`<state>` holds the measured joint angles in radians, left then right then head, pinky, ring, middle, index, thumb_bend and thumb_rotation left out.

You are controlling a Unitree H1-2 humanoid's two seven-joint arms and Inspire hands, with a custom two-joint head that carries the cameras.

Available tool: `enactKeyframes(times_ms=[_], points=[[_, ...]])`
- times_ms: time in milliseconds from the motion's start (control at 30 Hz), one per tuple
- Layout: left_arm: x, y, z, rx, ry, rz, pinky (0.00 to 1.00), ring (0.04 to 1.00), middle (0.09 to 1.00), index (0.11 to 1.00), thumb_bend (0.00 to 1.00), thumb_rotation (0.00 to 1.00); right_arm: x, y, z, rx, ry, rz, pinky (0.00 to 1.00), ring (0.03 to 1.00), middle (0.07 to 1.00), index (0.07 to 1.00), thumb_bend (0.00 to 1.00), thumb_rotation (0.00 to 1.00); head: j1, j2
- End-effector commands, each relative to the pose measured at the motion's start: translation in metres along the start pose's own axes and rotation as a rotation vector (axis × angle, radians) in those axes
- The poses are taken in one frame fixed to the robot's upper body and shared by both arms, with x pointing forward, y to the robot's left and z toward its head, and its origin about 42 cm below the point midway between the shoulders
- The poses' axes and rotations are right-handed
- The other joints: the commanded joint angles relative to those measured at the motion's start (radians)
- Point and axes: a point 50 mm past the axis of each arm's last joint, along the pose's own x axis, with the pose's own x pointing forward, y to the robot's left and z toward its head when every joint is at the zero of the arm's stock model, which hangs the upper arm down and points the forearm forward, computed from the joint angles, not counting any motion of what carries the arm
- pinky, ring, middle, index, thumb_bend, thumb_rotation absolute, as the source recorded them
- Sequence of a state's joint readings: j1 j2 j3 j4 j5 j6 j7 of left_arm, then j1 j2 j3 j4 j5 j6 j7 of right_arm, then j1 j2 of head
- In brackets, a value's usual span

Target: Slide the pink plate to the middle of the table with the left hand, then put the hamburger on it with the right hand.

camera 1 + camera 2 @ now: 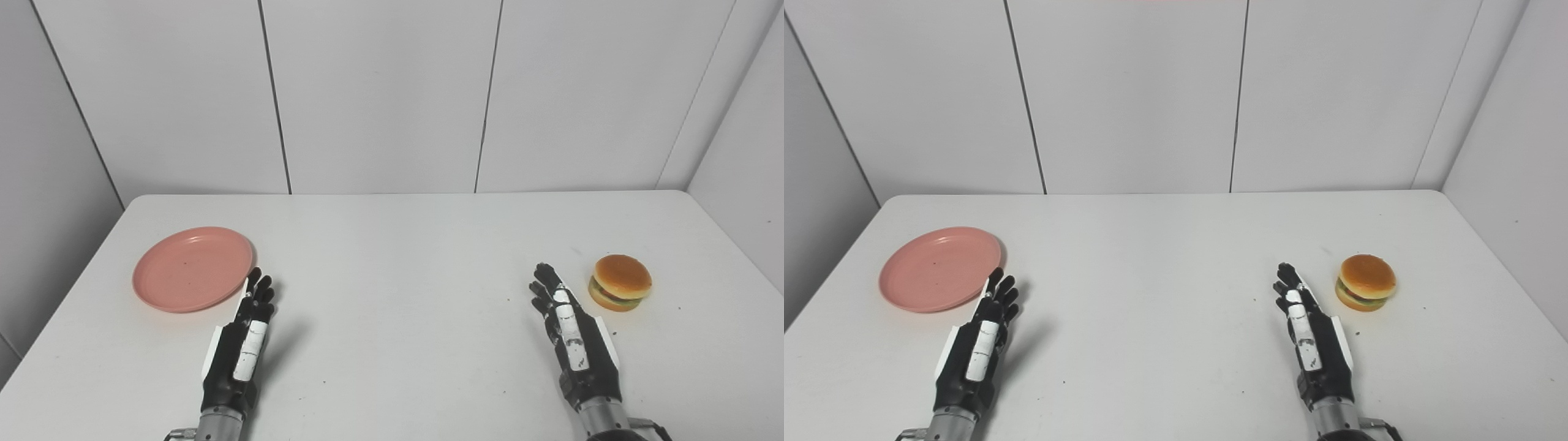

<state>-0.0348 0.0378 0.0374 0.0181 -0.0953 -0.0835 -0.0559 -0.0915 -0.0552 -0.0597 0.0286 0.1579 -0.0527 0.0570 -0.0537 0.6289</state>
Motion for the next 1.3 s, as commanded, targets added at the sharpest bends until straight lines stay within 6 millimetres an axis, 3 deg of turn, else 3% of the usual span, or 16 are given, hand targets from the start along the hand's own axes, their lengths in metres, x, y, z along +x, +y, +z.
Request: enactKeyframes(times_ms=[0,1267], points=[[0.0049,0.0023,-0.0025,0.001,-0.002,-0.005,1.0,0.993,1.0,0.996,0.95,0.86,-0.0031,-0.0025,-0.0096,0.011,0.038,-0.013,0.94,0.92,0.924,0.886,0.85,0.89,0.001,0.0],[0.0063,0.0018,-0.0043,0.008,0.006,-0.004,1.0,0.993,1.0,0.996,0.95,0.88,-0.0029,-0.0019,-0.0105,0.026,0.047,-0.009,0.94,0.906,0.913,0.866,0.85,0.89,0.002,-0.002]])
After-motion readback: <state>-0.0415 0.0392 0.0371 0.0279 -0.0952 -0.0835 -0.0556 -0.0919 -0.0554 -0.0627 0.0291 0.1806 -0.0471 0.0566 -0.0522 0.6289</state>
